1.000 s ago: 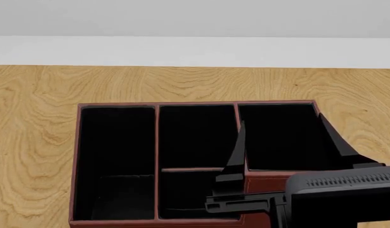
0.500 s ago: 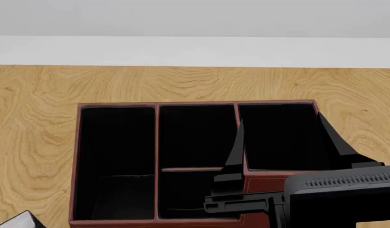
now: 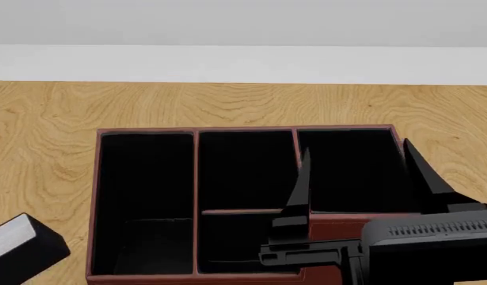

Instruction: Pick up the book and place it in the back compartment of the caddy.

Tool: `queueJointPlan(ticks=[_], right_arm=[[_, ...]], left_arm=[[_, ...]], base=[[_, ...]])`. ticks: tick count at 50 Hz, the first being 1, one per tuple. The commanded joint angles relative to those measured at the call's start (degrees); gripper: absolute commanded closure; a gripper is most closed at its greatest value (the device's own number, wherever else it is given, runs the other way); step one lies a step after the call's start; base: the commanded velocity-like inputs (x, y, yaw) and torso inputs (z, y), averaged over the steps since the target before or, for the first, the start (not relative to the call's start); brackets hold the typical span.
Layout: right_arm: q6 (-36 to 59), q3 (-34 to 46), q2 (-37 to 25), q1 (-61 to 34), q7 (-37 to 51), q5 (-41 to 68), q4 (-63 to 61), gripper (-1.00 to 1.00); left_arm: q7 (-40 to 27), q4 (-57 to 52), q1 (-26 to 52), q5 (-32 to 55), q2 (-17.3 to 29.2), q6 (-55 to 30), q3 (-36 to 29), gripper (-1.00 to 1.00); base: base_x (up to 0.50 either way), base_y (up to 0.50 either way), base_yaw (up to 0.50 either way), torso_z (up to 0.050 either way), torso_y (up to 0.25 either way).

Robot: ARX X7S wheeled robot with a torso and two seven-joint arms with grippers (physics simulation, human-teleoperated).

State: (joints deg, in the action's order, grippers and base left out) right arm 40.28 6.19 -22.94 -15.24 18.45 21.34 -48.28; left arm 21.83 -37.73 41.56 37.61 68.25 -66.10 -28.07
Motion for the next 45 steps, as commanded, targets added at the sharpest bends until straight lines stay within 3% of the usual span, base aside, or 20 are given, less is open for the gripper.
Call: queueJointPlan(ticks=[1, 8, 27, 45], right_arm=[[-0.2, -1.4, -0.8, 0.7, 0.3, 0.6, -1.2, -1.0], [0.0, -1.4, -0.9, 0.6, 0.3, 1.1, -1.8, -1.0], [-1.6, -4.8, -1.6, 1.9, 0.4, 2.8, -2.3, -1.0], [-2.3, -8.4, -2.8, 3.8, 0.8, 4.6, -3.9, -1.0]], left_arm=[[3.5, -4.3, 15.1, 0.1, -0.8, -9.0, 0.4, 1.0], [6.2, -5.4, 23.5, 0.2, -3.1, -13.6, -1.0, 1.0], [7.3, -4.0, 30.2, 0.0, -8.2, -15.3, -3.6, 1.0], [8.7, -0.7, 39.6, -1.2, -16.5, -17.7, -10.1, 1.0]], base=[[0.0, 0.0, 0.0, 0.0, 0.0], [0.0, 0.0, 0.0, 0.0, 0.0], [0.0, 0.0, 0.0, 0.0, 0.001], [0.0, 0.0, 0.0, 0.0, 0.002]])
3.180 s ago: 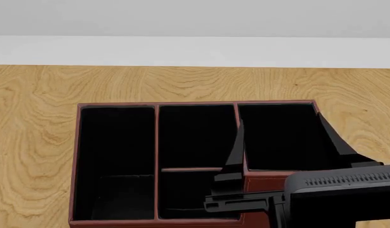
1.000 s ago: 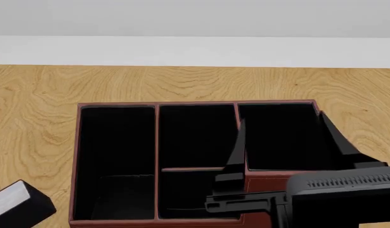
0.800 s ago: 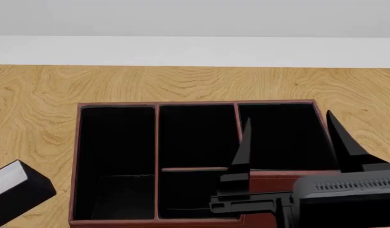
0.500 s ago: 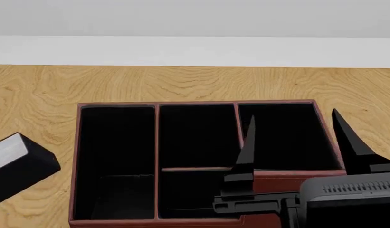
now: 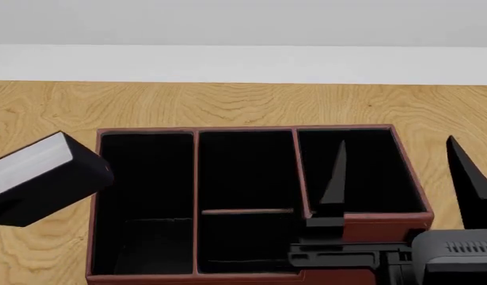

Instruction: Pick up the book and place it in the back compartment of the caddy.

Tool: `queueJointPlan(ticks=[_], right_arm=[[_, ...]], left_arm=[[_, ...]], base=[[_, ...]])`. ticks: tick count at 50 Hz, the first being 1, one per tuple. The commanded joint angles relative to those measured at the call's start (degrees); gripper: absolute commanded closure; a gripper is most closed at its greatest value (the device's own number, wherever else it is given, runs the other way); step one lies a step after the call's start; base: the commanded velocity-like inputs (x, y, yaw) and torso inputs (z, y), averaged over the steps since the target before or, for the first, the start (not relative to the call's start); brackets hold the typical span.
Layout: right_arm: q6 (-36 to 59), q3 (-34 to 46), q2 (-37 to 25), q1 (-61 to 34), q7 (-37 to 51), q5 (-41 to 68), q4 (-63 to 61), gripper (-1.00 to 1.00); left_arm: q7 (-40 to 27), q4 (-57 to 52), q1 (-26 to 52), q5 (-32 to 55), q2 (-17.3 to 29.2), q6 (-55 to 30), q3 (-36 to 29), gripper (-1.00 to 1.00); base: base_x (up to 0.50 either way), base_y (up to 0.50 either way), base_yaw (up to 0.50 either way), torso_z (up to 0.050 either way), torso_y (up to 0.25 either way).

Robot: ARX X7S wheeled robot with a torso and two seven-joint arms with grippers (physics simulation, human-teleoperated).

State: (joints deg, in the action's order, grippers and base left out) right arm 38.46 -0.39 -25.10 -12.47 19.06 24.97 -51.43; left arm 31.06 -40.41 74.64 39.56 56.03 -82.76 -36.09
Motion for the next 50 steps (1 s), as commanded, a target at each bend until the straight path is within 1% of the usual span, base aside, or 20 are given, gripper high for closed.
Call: queueJointPlan(ticks=[1, 11, 14, 21, 30, 42, 50], right_arm=[[-0.5, -2.0, -0.6, 1.1, 0.3, 1.0, -0.8, -1.0], [-0.8, -2.6, -0.9, 1.5, 0.7, 1.7, -1.3, -1.0], [-1.4, -2.9, -0.9, 1.7, 0.5, 2.0, -1.3, -1.0], [-3.9, -4.6, -0.8, 3.6, 0.1, 1.8, 0.5, -1.0], [-6.5, -4.2, -0.5, 5.0, -0.6, 0.5, 2.7, -1.0], [-10.0, -5.7, -0.2, 7.0, -1.9, 0.8, 5.1, -1.0], [-10.3, -5.7, -0.2, 7.4, -1.7, 0.5, 5.4, -1.0]], left_arm=[[-0.5, 2.3, 7.0, -3.3, -4.8, -1.0, -2.5, 1.0], [0.4, 3.7, 11.3, -3.7, -7.9, -1.8, -6.4, 1.0], [1.7, 6.0, 14.3, -4.4, -9.8, -1.2, -8.8, 1.0], [3.9, 10.8, 18.6, -6.1, -13.0, 1.0, -13.0, 1.0], [6.2, 16.0, 21.5, -7.6, -16.8, 4.0, -17.2, 1.0], [9.3, 21.8, 25.8, -8.6, -22.3, 5.9, -21.2, 1.0], [11.5, 29.6, 26.3, -11.3, -26.1, 12.6, -24.9, 1.0]], base=[[0.0, 0.0, 0.0, 0.0, 0.0], [0.0, 0.0, 0.0, 0.0, 0.001], [0.0, 0.0, 0.0, 0.005, 0.003], [0.0, 0.0, 0.0, 0.0, 0.0], [0.0, 0.0, 0.0, 0.0, 0.001], [0.0, 0.0, 0.0, 0.0, 0.002], [0.0, 0.0, 0.0, 0.0, 0.001]])
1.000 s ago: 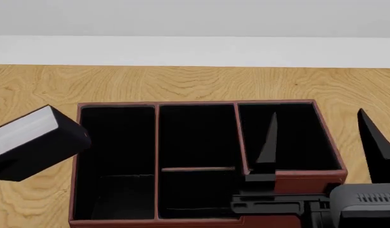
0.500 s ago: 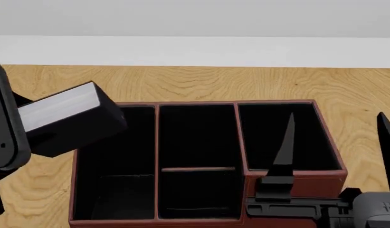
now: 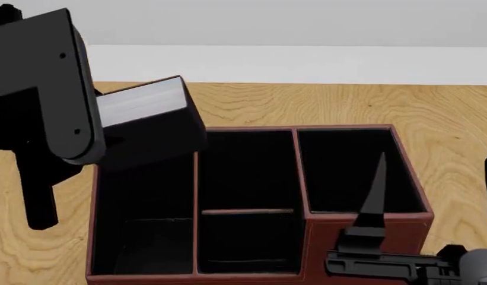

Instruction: Pick up the book and place it in the back compartment of the caddy.

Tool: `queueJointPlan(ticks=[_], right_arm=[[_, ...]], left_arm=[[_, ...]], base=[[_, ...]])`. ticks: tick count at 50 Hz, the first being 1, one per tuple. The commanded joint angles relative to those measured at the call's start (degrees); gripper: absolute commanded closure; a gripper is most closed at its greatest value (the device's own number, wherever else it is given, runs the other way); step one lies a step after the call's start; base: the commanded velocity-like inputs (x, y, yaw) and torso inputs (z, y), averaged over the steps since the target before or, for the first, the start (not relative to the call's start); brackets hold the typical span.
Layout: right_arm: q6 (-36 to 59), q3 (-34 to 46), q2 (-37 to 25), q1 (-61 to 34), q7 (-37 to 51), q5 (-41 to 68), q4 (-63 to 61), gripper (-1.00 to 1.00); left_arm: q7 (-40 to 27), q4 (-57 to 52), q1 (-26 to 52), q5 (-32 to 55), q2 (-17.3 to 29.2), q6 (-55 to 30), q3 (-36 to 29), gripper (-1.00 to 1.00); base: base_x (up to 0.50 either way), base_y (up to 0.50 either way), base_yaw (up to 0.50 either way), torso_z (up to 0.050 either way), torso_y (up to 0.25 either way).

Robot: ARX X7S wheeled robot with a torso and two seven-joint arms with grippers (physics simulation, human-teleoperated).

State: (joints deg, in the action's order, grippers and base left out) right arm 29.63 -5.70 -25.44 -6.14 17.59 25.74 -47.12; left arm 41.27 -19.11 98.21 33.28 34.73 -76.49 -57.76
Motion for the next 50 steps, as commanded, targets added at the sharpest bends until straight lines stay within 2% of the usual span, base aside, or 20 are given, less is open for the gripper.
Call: queueJointPlan(ticks=[1, 22, 50], right_arm=[[-1.9, -0.4, 0.2, 1.2, -0.3, -0.5, 1.7, -1.0], [-3.9, -0.6, 0.7, 2.2, -0.1, -1.5, 5.6, -1.0], [-6.8, -3.4, 0.6, 4.7, -0.4, -0.4, 6.6, -1.0]], left_arm=[[1.6, 10.1, 2.6, -5.7, -5.4, 7.9, -4.0, 1.0], [8.5, 34.5, 1.5, -11.5, -15.8, 26.6, -10.7, 1.0], [12.1, 44.5, 0.4, -12.8, -22.7, 33.5, -13.8, 1.0]], base=[[0.0, 0.0, 0.0, 0.0, 0.0], [0.0, 0.0, 0.0, 0.0, 0.001], [0.0, 0.0, 0.0, 0.0, 0.001]])
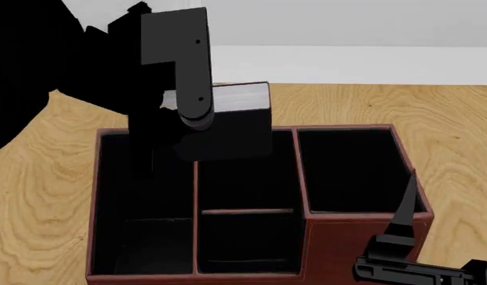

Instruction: Pick up the book and place it in the back compartment of the caddy.

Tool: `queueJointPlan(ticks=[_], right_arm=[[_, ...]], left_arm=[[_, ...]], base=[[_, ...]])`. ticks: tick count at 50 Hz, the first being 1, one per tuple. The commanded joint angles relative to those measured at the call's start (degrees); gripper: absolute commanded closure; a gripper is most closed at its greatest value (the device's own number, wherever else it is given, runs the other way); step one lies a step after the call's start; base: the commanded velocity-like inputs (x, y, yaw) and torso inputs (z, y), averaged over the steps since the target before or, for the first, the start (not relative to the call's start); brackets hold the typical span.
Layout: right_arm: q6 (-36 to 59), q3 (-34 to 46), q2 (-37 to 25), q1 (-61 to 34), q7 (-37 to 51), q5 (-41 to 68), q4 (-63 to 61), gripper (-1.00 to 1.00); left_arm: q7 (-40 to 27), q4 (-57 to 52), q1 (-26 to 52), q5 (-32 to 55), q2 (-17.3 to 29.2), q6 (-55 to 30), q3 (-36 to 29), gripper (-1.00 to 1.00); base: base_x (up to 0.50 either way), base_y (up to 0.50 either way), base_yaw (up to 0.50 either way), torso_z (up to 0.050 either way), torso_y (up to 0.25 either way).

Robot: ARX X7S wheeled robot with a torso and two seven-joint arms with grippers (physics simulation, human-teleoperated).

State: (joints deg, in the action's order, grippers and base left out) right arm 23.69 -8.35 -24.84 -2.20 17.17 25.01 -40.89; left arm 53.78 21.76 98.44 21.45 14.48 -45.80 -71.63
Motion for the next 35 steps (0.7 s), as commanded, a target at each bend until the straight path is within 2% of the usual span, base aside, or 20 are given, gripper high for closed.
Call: queueJointPlan(ticks=[1, 35], right_arm=[[-0.9, -0.9, 0.0, 0.9, 0.0, 0.3, 0.3, -1.0], [-1.5, -0.8, -0.1, 0.6, 0.0, 1.5, 0.7, -1.0]], left_arm=[[-0.3, 3.5, 0.1, -1.0, -2.5, 2.9, -0.1, 1.0], [-2.2, -3.8, -2.5, 1.5, -1.8, -2.4, 0.0, 1.0]], base=[[0.0, 0.0, 0.0, 0.0, 0.01], [0.0, 0.0, 0.0, 0.0, 0.001]])
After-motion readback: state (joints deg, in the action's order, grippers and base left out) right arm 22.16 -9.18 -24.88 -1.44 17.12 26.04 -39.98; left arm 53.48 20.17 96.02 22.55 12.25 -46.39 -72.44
